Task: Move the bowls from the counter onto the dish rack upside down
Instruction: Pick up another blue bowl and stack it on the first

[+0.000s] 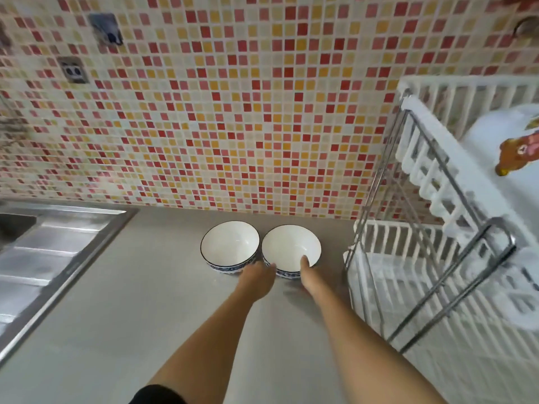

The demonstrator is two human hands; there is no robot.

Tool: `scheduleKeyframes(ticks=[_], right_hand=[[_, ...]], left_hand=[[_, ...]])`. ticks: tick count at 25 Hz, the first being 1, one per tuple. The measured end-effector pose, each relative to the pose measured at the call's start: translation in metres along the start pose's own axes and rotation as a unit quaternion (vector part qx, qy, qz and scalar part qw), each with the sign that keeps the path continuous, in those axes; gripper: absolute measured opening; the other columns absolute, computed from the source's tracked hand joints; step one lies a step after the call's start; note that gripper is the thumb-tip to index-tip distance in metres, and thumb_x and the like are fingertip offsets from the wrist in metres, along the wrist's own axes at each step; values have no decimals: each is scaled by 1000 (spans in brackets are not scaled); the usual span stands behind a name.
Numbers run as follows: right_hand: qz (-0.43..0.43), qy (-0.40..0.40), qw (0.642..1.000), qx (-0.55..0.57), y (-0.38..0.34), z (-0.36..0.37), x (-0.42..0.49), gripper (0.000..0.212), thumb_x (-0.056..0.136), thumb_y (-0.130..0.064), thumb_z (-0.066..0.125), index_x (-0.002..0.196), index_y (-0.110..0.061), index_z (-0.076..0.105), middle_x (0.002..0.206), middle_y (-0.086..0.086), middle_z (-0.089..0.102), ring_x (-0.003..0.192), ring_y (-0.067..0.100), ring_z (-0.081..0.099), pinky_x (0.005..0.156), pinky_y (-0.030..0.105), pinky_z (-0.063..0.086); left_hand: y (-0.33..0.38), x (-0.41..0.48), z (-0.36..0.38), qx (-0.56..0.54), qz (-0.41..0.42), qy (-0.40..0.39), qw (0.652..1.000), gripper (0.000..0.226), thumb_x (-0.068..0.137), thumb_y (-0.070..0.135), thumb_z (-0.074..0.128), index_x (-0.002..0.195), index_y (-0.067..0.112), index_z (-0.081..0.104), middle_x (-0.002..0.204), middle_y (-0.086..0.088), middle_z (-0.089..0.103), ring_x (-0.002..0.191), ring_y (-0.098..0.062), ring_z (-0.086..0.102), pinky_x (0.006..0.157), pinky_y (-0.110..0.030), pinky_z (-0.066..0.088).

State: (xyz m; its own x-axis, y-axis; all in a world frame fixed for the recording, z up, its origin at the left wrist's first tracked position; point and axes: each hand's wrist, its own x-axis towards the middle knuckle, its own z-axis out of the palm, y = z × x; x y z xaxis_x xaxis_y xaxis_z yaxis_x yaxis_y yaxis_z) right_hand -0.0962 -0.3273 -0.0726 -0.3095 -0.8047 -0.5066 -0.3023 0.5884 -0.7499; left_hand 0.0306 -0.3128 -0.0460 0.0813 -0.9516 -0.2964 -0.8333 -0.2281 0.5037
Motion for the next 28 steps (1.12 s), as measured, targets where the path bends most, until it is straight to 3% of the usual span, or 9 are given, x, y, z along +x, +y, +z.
scheduleKeyframes(ticks=[2,6,12,16,18,20,23,25,28], right_hand=[[0,25,1000,-8,12,12,30,88,73,-71,26,127,-7,52,129,14,58,114,33,57,98,43,44],[15,15,997,68,-1,11,6,52,86,-27,41,129,2,47,130,16,55,115,34,55,90,31,45],[-21,18,993,114,9,11,-40,31,89,5,37,119,4,43,125,17,54,100,38,61,41,12,47],[-158,-35,983,83,-30,-11,-85,46,89,5,37,132,-8,32,127,7,44,107,30,53,70,39,60],[-241,-48,969,35,-62,-31,-121,51,90,1,40,137,-12,28,130,5,44,116,26,48,81,27,54],[-302,-61,951,27,-94,-51,-164,46,91,1,40,133,-13,30,123,2,45,106,20,48,60,10,51],[-333,-71,938,70,-133,-85,-228,31,92,-1,41,114,-19,30,112,0,45,86,12,49,39,8,44],[-349,-74,929,99,-152,-111,-264,28,93,-6,42,113,-18,28,108,-1,48,79,6,51,44,13,47],[-372,-101,917,108,-169,-162,-309,32,92,-10,43,115,-21,25,102,-5,48,86,21,65,62,33,62]], left_hand=[[-1,14,11,-71,-43,1,997,45,99,29,30,127,-1,47,124,-23,58,115,-37,57,95,-38,46],[-3,29,35,-155,-63,-15,986,53,93,41,39,127,1,43,131,-24,52,115,-39,58,99,-44,49],[-8,3,3,-197,-94,-11,976,44,93,9,44,135,-1,33,131,-23,52,105,-35,61,84,-31,56],[-10,-25,-85,-156,-35,70,985,40,96,13,32,136,9,37,122,-20,57,103,-36,60,86,-46,56],[-3,-51,-133,-130,18,116,985,40,100,17,31,140,14,33,121,-16,57,98,-30,58,84,-40,54],[9,-87,-176,-126,81,168,974,42,102,18,31,143,12,29,119,-17,57,88,-21,53,82,-38,51],[32,-141,-225,-137,126,235,954,43,102,20,30,145,12,27,97,-10,59,69,-13,52,58,-25,50],[50,-172,-250,-157,154,256,941,41,102,20,31,142,13,29,94,-4,54,65,-8,51,49,-19,47],[85,-217,-274,-175,205,285,920,36,101,20,31,136,12,35,89,-2,54,66,-10,54,47,-21,44]])
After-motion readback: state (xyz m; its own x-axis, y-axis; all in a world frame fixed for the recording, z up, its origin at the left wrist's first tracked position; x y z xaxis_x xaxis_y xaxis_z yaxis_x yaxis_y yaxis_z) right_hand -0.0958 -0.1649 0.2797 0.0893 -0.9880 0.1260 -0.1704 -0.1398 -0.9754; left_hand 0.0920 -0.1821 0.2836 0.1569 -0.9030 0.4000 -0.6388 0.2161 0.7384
